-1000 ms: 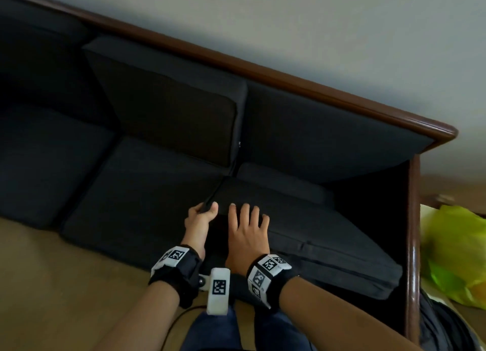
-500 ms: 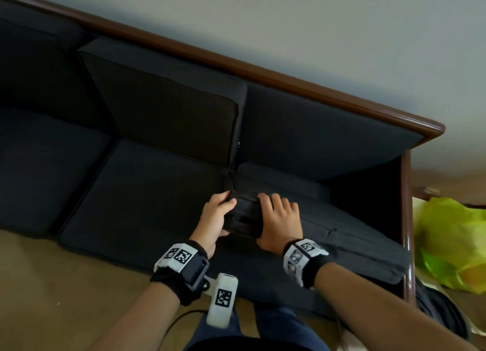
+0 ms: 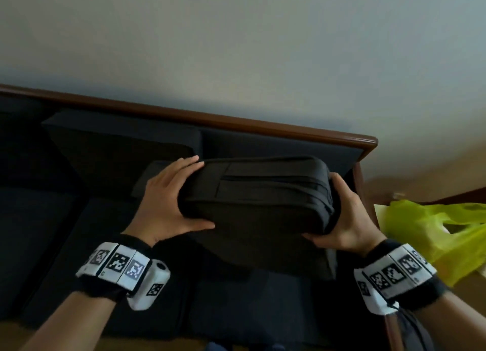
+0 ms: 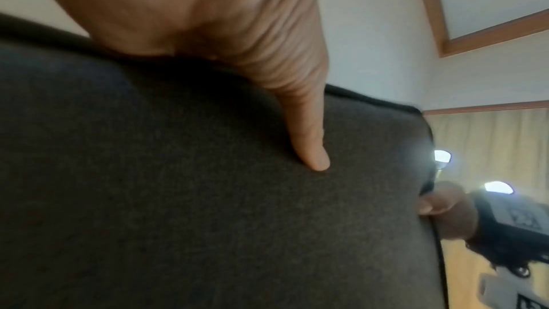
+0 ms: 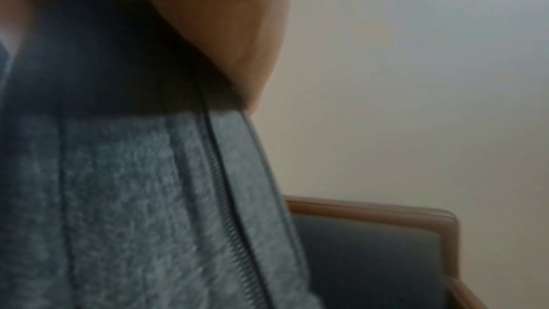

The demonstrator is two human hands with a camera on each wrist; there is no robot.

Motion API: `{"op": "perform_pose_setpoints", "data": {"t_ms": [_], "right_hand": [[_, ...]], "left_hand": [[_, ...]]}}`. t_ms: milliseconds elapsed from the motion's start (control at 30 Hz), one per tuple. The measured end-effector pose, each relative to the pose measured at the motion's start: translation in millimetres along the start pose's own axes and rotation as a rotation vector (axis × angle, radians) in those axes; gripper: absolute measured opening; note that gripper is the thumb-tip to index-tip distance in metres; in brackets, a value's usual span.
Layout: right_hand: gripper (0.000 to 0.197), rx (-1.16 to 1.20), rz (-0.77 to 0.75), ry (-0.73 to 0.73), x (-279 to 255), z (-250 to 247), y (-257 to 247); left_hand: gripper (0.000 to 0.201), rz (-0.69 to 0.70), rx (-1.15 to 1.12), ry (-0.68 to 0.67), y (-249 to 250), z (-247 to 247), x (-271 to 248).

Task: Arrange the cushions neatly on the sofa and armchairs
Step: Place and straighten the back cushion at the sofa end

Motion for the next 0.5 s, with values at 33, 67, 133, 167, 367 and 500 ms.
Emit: {"op": "perform_pose_setpoints", "data": {"t_ms": [33, 67, 133, 167, 367, 500], "right_hand": [[0.097, 0.030, 0.031, 0.002, -9, -3, 13], [0.100, 0.054, 0.076, -0.013, -18, -1, 28], [0.105, 0.094, 0.208, -0.082, -39, 16, 58], [0.106, 0.096, 0.271, -0.097, -49, 22, 72], [0.118, -0.320, 0.542, -0.300, -68, -17, 113], [0.123, -0.682, 0.477, -0.482, -41, 7, 99]], "left_hand": [[0.108, 0.025, 0.040, 0.049, 11, 2, 0], [0.103, 0.014, 0.077, 0.054, 19, 11, 0], [0.096, -0.046, 0.140, -0.020, 26, 47, -8], [0.094, -0.058, 0.187, -0.072, 31, 69, -13], [0.068, 0.013, 0.239, -0.027, 114, 135, -1], [0.062, 0.058, 0.261, -0.043, 152, 158, 11]]}}
Point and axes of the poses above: each hand's wrist, its own x-axis towards the middle knuckle, its own z-axis out of the palm, y = z × x, the point moved 7 cm from there along x, towards the middle knuckle, and after that the axes turned 6 degrees about -z, right-handed, at the moved point
